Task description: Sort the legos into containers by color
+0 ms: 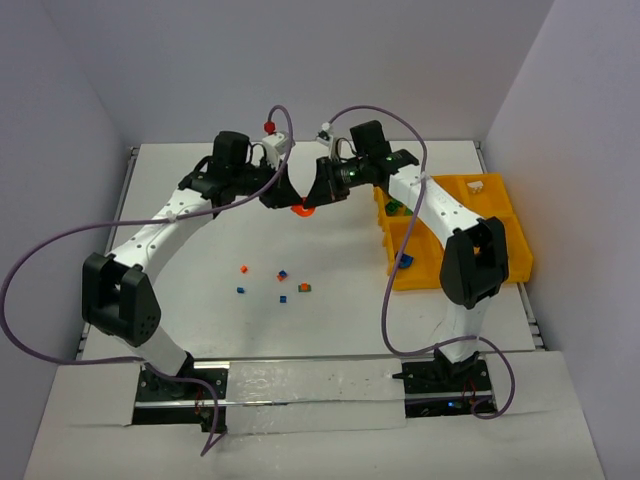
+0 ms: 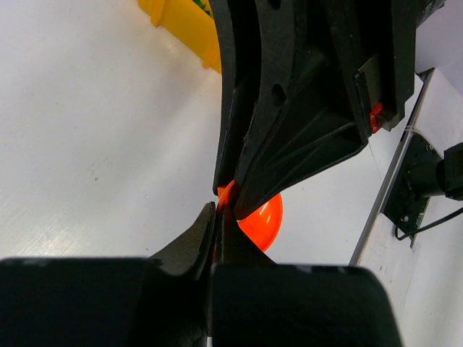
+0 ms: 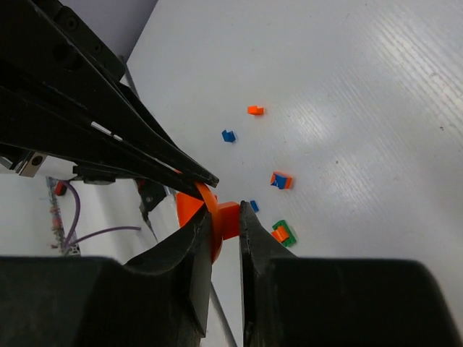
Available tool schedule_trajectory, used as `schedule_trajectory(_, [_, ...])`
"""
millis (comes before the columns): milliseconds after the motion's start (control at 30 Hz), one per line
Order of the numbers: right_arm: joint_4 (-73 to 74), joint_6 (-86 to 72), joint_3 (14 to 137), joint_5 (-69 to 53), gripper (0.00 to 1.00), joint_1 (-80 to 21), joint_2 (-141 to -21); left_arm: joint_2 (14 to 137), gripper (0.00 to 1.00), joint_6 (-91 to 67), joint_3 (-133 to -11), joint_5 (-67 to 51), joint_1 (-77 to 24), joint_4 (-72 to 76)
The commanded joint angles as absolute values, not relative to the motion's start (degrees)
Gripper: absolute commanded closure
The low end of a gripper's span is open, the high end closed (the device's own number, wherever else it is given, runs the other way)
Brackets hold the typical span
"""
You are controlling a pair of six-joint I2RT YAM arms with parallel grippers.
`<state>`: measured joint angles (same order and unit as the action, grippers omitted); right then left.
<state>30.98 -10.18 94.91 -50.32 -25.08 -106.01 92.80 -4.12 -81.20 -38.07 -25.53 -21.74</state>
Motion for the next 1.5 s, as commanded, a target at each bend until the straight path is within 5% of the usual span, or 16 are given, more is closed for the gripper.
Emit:
schedule_trajectory(0, [29.7, -8.8, 101.2, -52.3, 1.00, -26.2, -105.9, 94.8, 1.00, -3.0, -88.1, -39.1, -27.6, -20.6])
schedule_trajectory(100, [31.3, -7.2, 102.6, -52.0, 1.00, -26.2, -105.8, 95.5, 0.87, -3.1, -89.8, -39.2, -27.7, -21.8])
schedule_trajectory(167, [32.4, -6.1, 102.8, -51.6, 1.00, -26.0, -105.4, 95.0, 0.58, -3.3, -89.3, -38.1, -27.6, -22.0])
schedule_trajectory(233, [33.0, -4.6, 102.0, -49.9, 1.00, -25.6, -104.3, 94.1, 0.15, -3.6, -88.4, -36.0, -27.3, -21.9])
schedule_trajectory(300, [34.6, -2.8, 100.6, -47.7, 1.00, -24.4, -102.5, 93.0, 0.02, -4.3, -87.4, -35.9, -26.1, -21.0])
schedule_trajectory(467, [39.3, 5.3, 93.2, -43.7, 1.00, -18.7, -95.8, 89.3, 0.01, -5.1, -85.2, -36.2, -22.6, -17.4])
schedule_trajectory(933, [65.1, 40.7, 82.9, -28.7, 1.00, 18.4, -89.1, 87.6, 0.01, 3.8, -79.3, -29.5, -21.5, -23.4])
schedule_trajectory(1467, [50.6, 41.0, 76.9, -12.5, 0.95, 18.0, -94.5, 89.9, 0.01, 3.1, -80.1, -25.5, -20.0, -27.0])
